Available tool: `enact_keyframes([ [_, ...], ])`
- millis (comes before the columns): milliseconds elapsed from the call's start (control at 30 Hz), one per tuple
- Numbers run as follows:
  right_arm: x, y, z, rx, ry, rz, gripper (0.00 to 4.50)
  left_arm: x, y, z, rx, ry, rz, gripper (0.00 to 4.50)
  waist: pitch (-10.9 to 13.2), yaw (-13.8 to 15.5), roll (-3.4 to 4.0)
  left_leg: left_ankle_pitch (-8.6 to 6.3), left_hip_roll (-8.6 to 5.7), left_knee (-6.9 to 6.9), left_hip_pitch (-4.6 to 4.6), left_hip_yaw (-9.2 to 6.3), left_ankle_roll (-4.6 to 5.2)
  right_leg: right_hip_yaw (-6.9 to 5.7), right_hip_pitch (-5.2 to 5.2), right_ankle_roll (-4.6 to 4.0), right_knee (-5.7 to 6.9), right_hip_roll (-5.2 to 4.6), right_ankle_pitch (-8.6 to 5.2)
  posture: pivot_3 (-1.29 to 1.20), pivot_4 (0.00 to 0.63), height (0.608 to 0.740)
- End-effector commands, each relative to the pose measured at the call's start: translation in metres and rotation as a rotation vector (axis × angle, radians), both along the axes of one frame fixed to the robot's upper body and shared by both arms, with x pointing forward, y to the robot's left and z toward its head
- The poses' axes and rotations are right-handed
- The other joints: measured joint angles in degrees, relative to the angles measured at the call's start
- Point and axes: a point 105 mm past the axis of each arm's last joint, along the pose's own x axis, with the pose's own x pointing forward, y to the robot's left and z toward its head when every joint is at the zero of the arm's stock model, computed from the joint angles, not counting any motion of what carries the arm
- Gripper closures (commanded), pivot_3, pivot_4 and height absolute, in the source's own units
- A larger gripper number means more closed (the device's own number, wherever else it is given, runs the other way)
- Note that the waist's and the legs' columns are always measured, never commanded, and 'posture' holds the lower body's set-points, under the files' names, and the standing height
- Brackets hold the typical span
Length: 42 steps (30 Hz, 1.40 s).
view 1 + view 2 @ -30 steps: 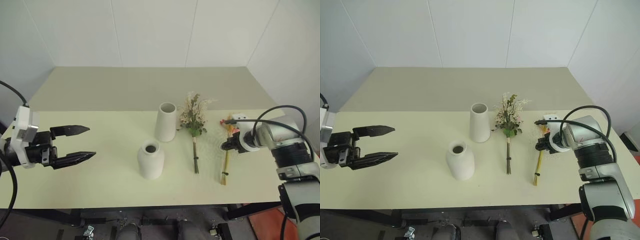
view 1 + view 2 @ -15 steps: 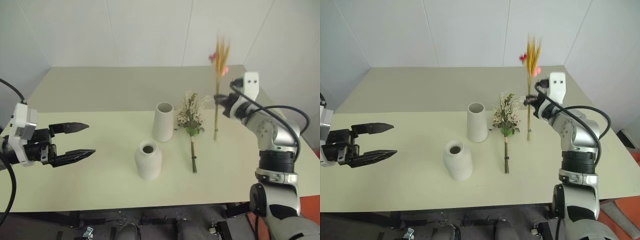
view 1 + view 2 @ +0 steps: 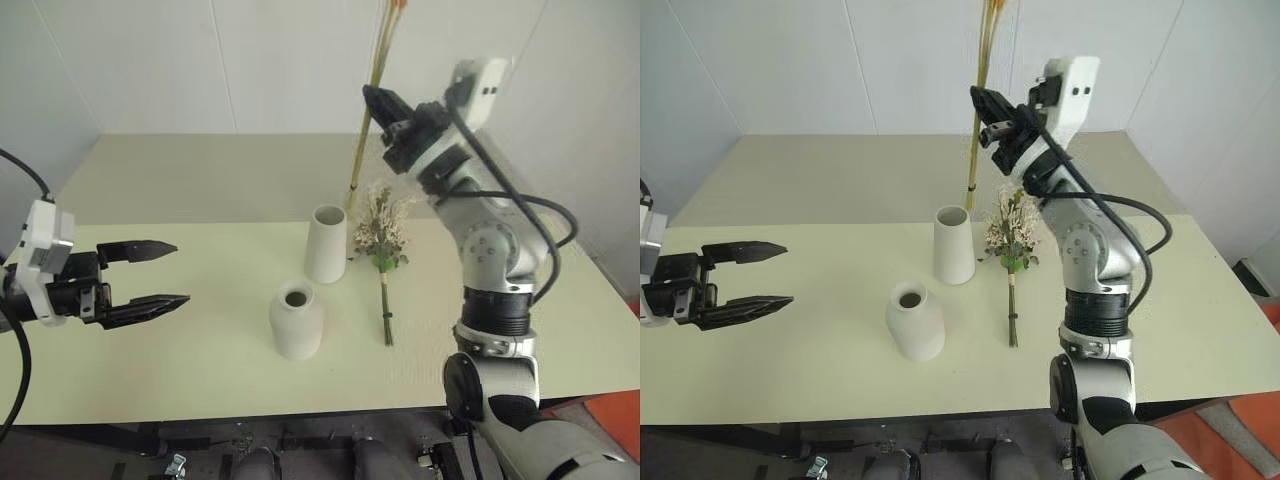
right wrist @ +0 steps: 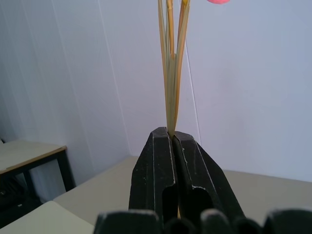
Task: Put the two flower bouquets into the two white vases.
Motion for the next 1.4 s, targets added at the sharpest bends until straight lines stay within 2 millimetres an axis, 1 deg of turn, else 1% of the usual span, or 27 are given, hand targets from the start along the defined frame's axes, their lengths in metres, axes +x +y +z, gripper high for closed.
enact_keyframes([
  [33, -0.001, 0.006, 0.011, 0.010, -0.072, -0.015, 4.48, -0.004, -0.002, 0.010, 0.021, -0.051, -0.012, 0.00, 0.0, 0.0, 0.02, 0.00, 0.00, 0.00, 0.00, 0.00, 0.00, 0.00, -0.01, 0.00, 0.00, 0.00, 0.00, 0.00, 0.150, 0.740],
  [133, 0.007, 0.011, 0.004, 0.005, -0.054, -0.020, 4.48, -0.005, -0.002, 0.009, 0.021, -0.051, -0.007, 0.00, 0.0, 0.0, 0.02, 0.00, 0.00, 0.00, -0.02, 0.00, 0.00, -0.01, -0.02, 0.00, -0.01, 0.00, 0.00, 0.00, 0.150, 0.740],
  [233, 0.010, 0.016, -0.006, -0.021, -0.045, -0.015, 4.48, -0.006, -0.001, 0.008, 0.022, -0.050, -0.004, 0.00, 0.0, -0.1, 0.03, 0.00, 0.00, -0.01, -0.01, 0.00, 0.00, 0.00, -0.03, 0.00, 0.01, 0.00, 0.00, 0.00, 0.150, 0.740],
  [267, 0.010, 0.017, -0.008, -0.024, -0.044, -0.011, 4.08, -0.006, -0.001, 0.008, 0.022, -0.050, -0.003, 0.00, 0.0, -0.1, 0.03, 0.00, 0.01, -0.01, -0.01, 0.00, 0.00, -0.01, -0.03, -0.01, 0.01, 0.00, 0.00, 0.00, 0.150, 0.740],
  [300, 0.009, 0.017, -0.011, -0.037, -0.047, -0.011, 3.95, -0.006, -0.002, 0.008, 0.021, -0.049, -0.003, 0.00, 0.0, -0.1, 0.03, 0.00, 0.02, -0.01, 0.00, 0.00, 0.00, -0.01, -0.03, -0.01, 0.02, 0.01, 0.00, 0.00, 0.150, 0.740],
  [333, 0.007, 0.018, -0.015, -0.054, -0.053, -0.002, 3.72, -0.006, -0.002, 0.008, 0.021, -0.049, -0.003, 0.00, 0.0, -0.1, 0.02, 0.00, 0.02, -0.01, 0.00, 0.00, 0.00, -0.01, -0.03, -0.01, 0.01, 0.01, 0.00, 0.00, 0.150, 0.740],
  [400, 0.003, 0.017, -0.022, -0.086, -0.059, 0.006, 3.08, -0.006, -0.002, 0.008, 0.021, -0.047, -0.002, 0.00, 0.0, 0.0, 0.02, 0.00, 0.02, -0.01, 0.00, 0.00, 0.00, -0.01, -0.02, 0.00, 0.00, 0.01, 0.00, 0.00, 0.150, 0.740],
  [433, 0.000, 0.016, -0.026, -0.103, -0.058, 0.016, 2.67, -0.006, -0.002, 0.007, 0.021, -0.046, -0.002, 0.00, 0.0, 0.1, 0.02, 0.00, 0.01, -0.01, -0.01, -0.01, 0.00, -0.01, -0.01, 0.00, -0.01, 0.00, 0.00, 0.00, 0.150, 0.740],
  [500, -0.008, 0.011, -0.034, -0.139, -0.061, 0.029, 2.03, -0.006, -0.001, 0.007, 0.020, -0.044, -0.002, 0.00, 0.0, 0.2, 0.02, 0.00, 0.00, -0.01, -0.03, -0.01, 0.00, -0.02, -0.02, 0.00, -0.01, -0.01, 0.00, 0.00, 0.150, 0.740],
  [533, -0.013, 0.008, -0.038, -0.164, -0.062, 0.042, 1.61, -0.006, -0.001, 0.007, 0.020, -0.042, -0.003, 0.00, 0.0, 0.2, 0.02, 0.00, -0.01, -0.01, -0.04, -0.02, 0.00, -0.02, -0.02, 0.00, -0.01, -0.01, 0.00, 0.00, 0.150, 0.740],
  [600, -0.024, 0.003, -0.046, -0.237, -0.074, 0.061, 0.95, -0.005, -0.001, 0.006, 0.019, -0.041, -0.003, 0.00, 0.0, 0.3, 0.02, 0.00, 0.00, -0.01, -0.04, -0.02, 0.00, -0.02, -0.02, 0.00, -0.02, -0.01, 0.00, 0.00, 0.150, 0.740],
  [667, -0.034, -0.009, -0.053, -0.269, -0.060, 0.066, 0.24, -0.005, -0.001, 0.006, 0.018, -0.039, -0.005, 0.00, 0.0, 0.3, 0.02, 0.00, 0.00, -0.01, -0.03, -0.01, 0.00, -0.02, -0.02, 0.00, -0.02, -0.01, 0.00, 0.00, 0.150, 0.740],
  [700, -0.038, -0.014, -0.056, -0.282, -0.052, 0.066, 0.01, -0.004, -0.001, 0.006, 0.018, -0.038, -0.005, 0.00, 0.0, 0.4, 0.02, 0.00, 0.01, -0.01, -0.01, -0.01, 0.00, -0.02, 0.00, 0.00, -0.02, 0.00, -0.01, 0.00, 0.150, 0.740],
  [733, -0.041, -0.021, -0.061, -0.294, -0.033, 0.062, 0.01, -0.004, -0.001, 0.006, 0.017, -0.037, -0.007, 0.00, 0.0, 0.4, 0.02, 0.00, 0.01, -0.01, 0.00, -0.01, 0.00, -0.02, 0.01, 0.00, -0.02, 0.00, -0.01, 0.00, 0.150, 0.740],
  [800, -0.044, -0.028, -0.067, -0.316, -0.007, 0.051, 0.01, -0.003, -0.001, 0.006, 0.017, -0.035, -0.009, 0.00, 0.0, 0.3, 0.02, 0.00, 0.01, -0.01, 0.03, -0.01, 0.00, -0.02, 0.03, 0.00, -0.01, 0.00, -0.01, 0.00, 0.150, 0.740],
  [933, -0.043, -0.036, -0.075, -0.330, 0.048, 0.036, 0.01, -0.002, -0.002, 0.006, 0.019, -0.035, -0.011, 0.00, 0.0, 0.0, 0.02, 0.00, 0.02, -0.01, 0.07, 0.00, 0.00, 0.01, 0.04, -0.01, -0.01, 0.04, -0.01, 0.00, 0.150, 0.740],
  [1100, -0.046, -0.048, -0.098, -0.399, 0.187, 0.067, 0.01, -0.002, -0.001, 0.006, 0.023, -0.035, -0.010, 0.00, 0.0, 0.3, 0.01, 0.00, -0.01, -0.01, -0.01, 0.00, 0.00, 0.00, 0.03, 0.00, -0.07, 0.01, -0.01, 0.00, 0.150, 0.740],
  [1200, -0.043, -0.059, -0.134, -0.590, 0.443, 0.052, 0.01, -0.003, -0.002, 0.006, 0.024, -0.034, -0.011, 0.00, 0.0, 0.5, 0.01, 0.00, -0.04, 0.00, 0.00, 0.01, 0.00, 0.01, 0.04, 0.00, -0.06, -0.03, -0.01, 0.00, 0.150, 0.740],
  [1267, -0.041, -0.065, -0.150, -0.666, 0.589, 0.035, 0.01, -0.003, -0.002, 0.005, 0.026, -0.033, -0.011, 0.00, 0.0, 0.6, 0.01, 0.00, -0.03, 0.00, 0.02, 0.00, 0.00, 0.00, 0.05, -0.01, -0.07, -0.02, -0.02, 0.00, 0.150, 0.740],
  [1333, -0.040, -0.067, -0.159, -0.711, 0.708, 0.037, 0.01, -0.003, -0.002, 0.005, 0.029, -0.033, -0.011, 0.00, 0.0, 0.3, 0.01, 0.00, -0.01, 0.00, 0.04, 0.01, 0.00, 0.01, 0.04, -0.02, -0.07, 0.01, -0.02, 0.00, 0.150, 0.740],
  [1400, -0.036, -0.065, -0.163, -0.723, 0.774, 0.028, 0.01, -0.003, -0.002, 0.005, 0.029, -0.033, -0.012, 0.00, 0.0, 0.0, 0.01, 0.00, 0.01, 0.00, 0.04, 0.02, 0.00, 0.03, 0.02, -0.03, -0.06, 0.03, -0.02, 0.00, 0.150, 0.740],
])
